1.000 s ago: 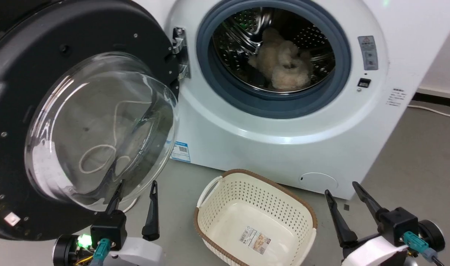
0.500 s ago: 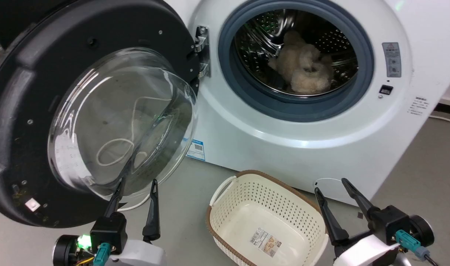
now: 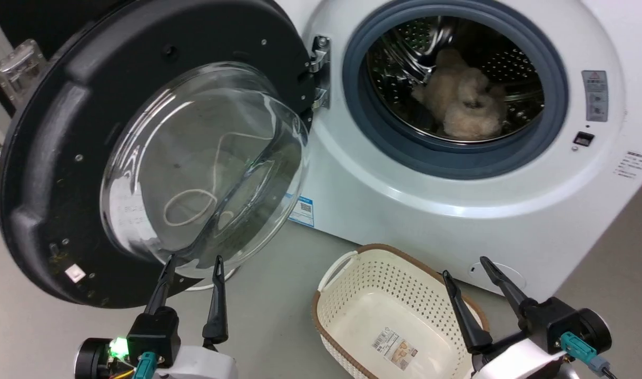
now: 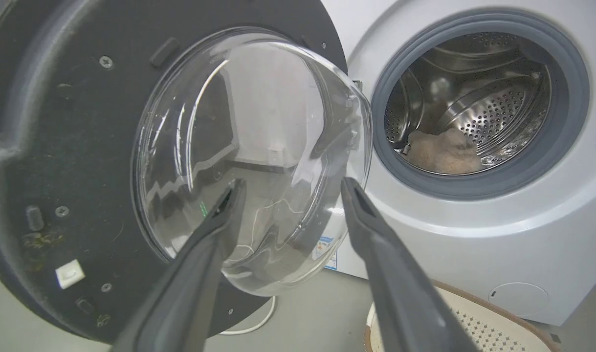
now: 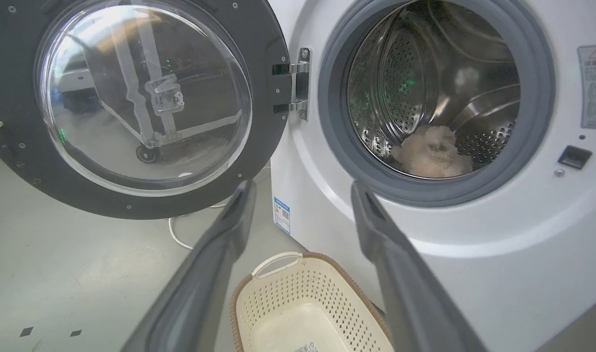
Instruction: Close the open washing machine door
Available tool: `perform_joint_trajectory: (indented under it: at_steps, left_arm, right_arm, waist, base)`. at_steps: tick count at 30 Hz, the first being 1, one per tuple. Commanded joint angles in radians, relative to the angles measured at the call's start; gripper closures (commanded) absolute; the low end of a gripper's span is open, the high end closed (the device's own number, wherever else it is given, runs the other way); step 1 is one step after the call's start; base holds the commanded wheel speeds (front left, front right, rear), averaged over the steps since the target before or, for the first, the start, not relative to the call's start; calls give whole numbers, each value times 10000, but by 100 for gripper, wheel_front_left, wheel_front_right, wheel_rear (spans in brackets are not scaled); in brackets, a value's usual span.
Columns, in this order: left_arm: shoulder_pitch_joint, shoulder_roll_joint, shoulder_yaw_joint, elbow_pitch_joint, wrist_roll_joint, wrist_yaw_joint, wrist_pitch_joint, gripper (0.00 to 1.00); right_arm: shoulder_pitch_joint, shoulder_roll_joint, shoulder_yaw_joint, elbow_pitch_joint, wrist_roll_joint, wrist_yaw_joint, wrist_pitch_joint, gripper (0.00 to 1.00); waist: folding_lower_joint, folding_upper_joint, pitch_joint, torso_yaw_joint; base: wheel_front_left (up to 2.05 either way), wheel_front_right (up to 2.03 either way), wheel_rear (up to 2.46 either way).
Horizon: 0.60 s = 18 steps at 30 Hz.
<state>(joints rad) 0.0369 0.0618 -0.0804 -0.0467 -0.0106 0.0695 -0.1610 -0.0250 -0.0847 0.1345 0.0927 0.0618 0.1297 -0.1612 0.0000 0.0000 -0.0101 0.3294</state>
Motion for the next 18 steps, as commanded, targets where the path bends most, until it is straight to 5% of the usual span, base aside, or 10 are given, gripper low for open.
perform_joint_trajectory:
  at_steps: [1,18]
  left_arm:
    - [93,53,-14,-48,-28,91,-99,0]
    - [158,21,-94,372,-234,272,-454,0]
  right_arm:
    - [-185,-66,35,47,62,6,-98,0]
    - [-141,-102,234,284,156,8,-453,0]
  waist:
    - [0,0,4,64]
    - [0,0,4,781]
  base:
    - [0,0,0]
    - [0,0,0]
